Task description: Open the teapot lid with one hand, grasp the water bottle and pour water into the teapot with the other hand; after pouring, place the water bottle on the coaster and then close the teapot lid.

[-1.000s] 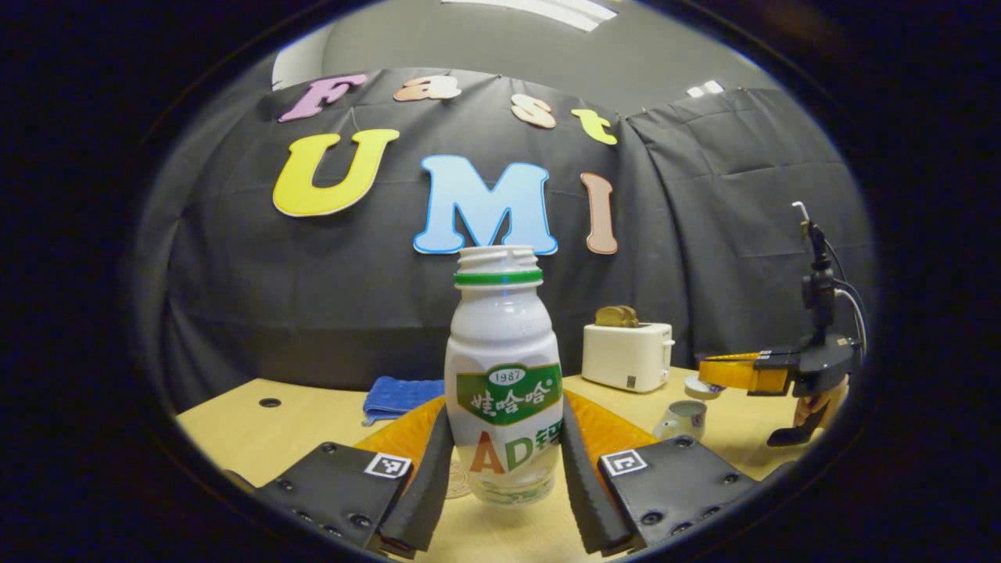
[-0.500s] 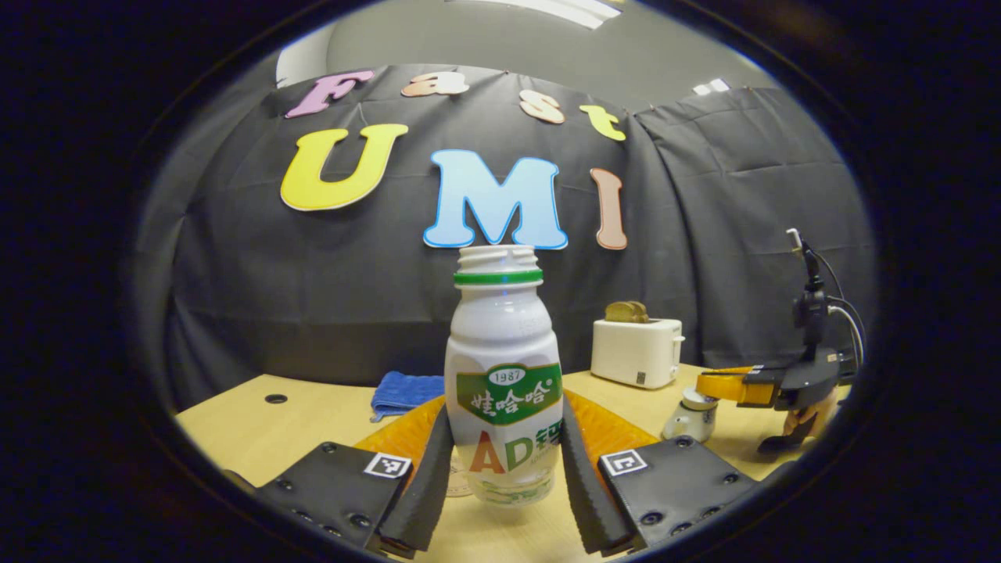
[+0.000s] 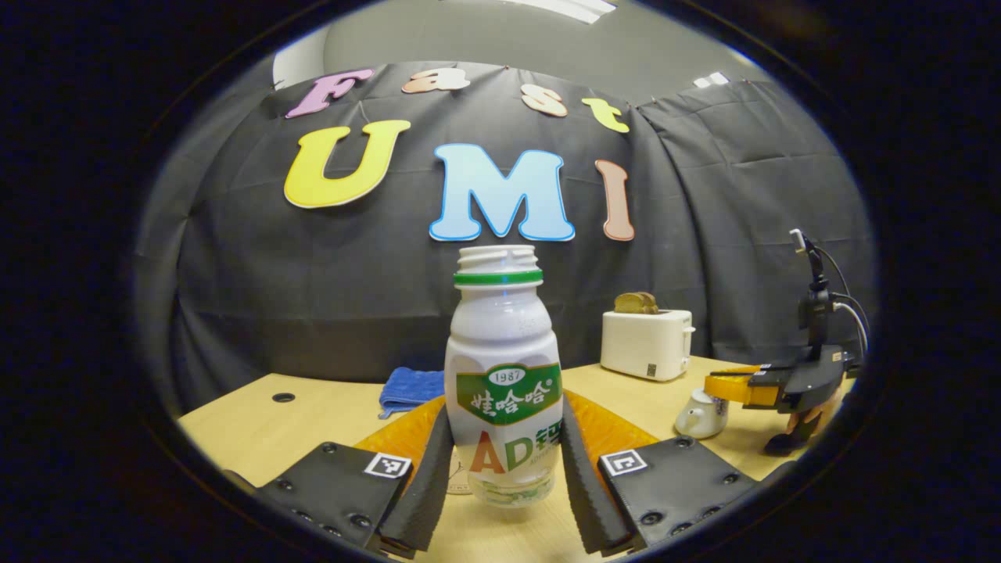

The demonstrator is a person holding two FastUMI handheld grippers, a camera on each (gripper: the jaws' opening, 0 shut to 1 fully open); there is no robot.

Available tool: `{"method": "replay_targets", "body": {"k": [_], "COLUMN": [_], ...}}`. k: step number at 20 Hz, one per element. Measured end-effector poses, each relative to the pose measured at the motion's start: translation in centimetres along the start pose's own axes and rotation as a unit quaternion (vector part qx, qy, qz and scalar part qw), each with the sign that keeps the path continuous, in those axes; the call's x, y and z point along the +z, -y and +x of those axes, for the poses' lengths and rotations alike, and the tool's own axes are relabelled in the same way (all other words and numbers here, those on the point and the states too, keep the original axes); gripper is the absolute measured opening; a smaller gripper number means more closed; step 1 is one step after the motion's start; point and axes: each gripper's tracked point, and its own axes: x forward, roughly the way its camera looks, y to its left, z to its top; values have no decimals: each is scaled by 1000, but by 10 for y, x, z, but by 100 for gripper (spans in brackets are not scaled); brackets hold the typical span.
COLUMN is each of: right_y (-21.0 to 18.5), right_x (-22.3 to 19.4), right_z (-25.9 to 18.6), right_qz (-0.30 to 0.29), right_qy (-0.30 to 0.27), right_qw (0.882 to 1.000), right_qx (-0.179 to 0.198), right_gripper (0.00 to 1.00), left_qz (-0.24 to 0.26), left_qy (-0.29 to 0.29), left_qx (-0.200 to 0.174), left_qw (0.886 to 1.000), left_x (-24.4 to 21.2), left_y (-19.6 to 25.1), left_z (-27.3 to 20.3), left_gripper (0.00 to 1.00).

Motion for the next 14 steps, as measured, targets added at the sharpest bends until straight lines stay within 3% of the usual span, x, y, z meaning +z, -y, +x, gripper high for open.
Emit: {"method": "replay_targets", "body": {"k": [1, 2, 3, 4, 7, 11, 14], "right_y": [-2, -3, -3, -3, -16, -72, -111], "right_x": [2, 6, 13, 22, 51, 59, 53], "right_z": [-4, -9, -16, -24, -50, -75, -86], "right_qz": [2, 5, 12, 17, 22, 11, -18], "right_qy": [4, 11, 25, 43, 109, 152, 157], "right_qw": [1000, 1000, 1000, 999, 994, 986, 980], "right_qx": [3, 6, 3, -1, 4, 72, 122], "right_gripper": [14, 39, 52, 72, 77, 78, 78], "left_qz": [1, -1, -6, -15, -37, -17, -30], "left_qy": [0, 4, 6, 8, 0, -9, -28], "left_qx": [2, 8, 11, 16, 29, 47, 38], "left_qw": [1000, 1000, 1000, 1000, 999, 999, 998], "left_x": [1, 3, 6, 7, 3, -4, -16], "left_y": [-3, -7, -12, -18, -36, -52, -48], "left_z": [-1, -1, -1, -2, -2, 17, 38], "left_gripper": [75, 71, 68, 78, 77, 69, 76]}}
